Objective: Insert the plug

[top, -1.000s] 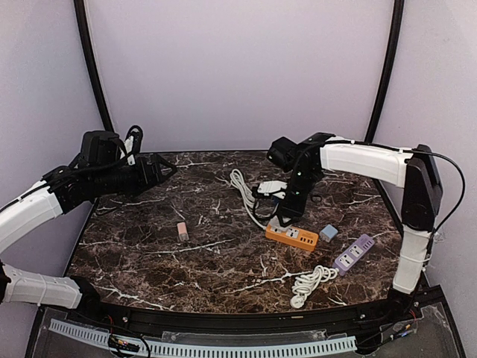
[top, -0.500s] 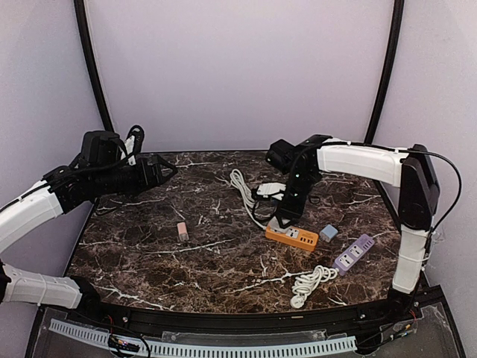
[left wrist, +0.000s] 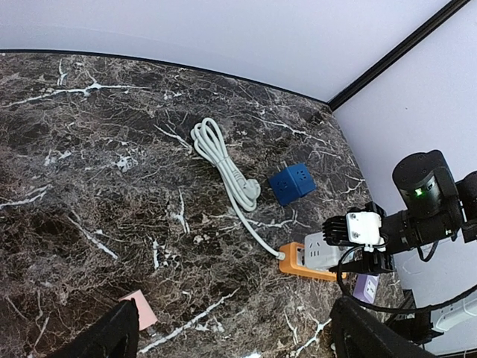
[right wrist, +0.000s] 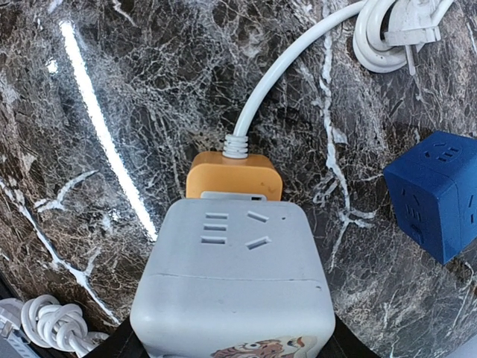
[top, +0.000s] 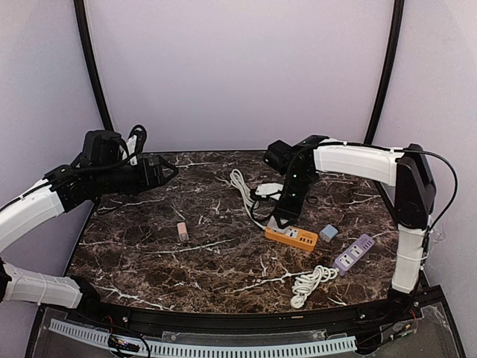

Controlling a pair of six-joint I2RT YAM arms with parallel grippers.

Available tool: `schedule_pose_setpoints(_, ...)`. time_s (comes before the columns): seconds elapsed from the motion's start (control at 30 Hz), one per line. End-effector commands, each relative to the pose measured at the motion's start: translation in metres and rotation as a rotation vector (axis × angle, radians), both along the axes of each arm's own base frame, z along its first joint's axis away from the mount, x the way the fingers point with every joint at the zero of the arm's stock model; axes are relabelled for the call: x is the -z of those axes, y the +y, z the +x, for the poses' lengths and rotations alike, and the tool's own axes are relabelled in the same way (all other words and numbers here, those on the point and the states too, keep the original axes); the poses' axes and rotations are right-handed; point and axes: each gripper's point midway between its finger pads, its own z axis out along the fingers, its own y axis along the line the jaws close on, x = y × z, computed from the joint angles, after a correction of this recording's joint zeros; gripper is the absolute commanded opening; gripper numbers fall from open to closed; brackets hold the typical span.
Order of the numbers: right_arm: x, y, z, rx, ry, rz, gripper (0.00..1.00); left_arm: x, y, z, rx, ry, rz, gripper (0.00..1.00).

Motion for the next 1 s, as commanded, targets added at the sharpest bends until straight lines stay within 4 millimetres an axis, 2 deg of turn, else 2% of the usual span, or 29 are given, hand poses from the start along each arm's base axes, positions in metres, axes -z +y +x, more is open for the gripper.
schedule_pose_setpoints(0.0,0.009,0.011,-0.003,-0.005,0.026,0.015,0.0,-0.008,0.001,0.001,0.011,-0.021,0.015,0.9)
schedule_pose_setpoints(0.2,0.012,0.004,-0.02,-0.029,0.05,-0.03,0.0,-0.007,0.002,0.0,0.014,-0.023,0.027,0.9)
schedule_pose_setpoints(0.47,0.012,0.008,-0.053,-0.083,0.109,-0.051,0.0,-0.004,0.003,0.0,0.01,-0.022,0.037,0.9)
schedule_pose_setpoints(0.73,0.005,0.016,-0.065,-0.105,0.132,-0.037,0.0,-0.002,0.005,0.0,-0.001,-0.022,0.038,0.9)
schedule_pose_setpoints(0.97,0.019,0.025,-0.068,-0.082,0.149,-0.081,0.0,0.003,0.007,0.0,-0.016,-0.016,0.03,0.9)
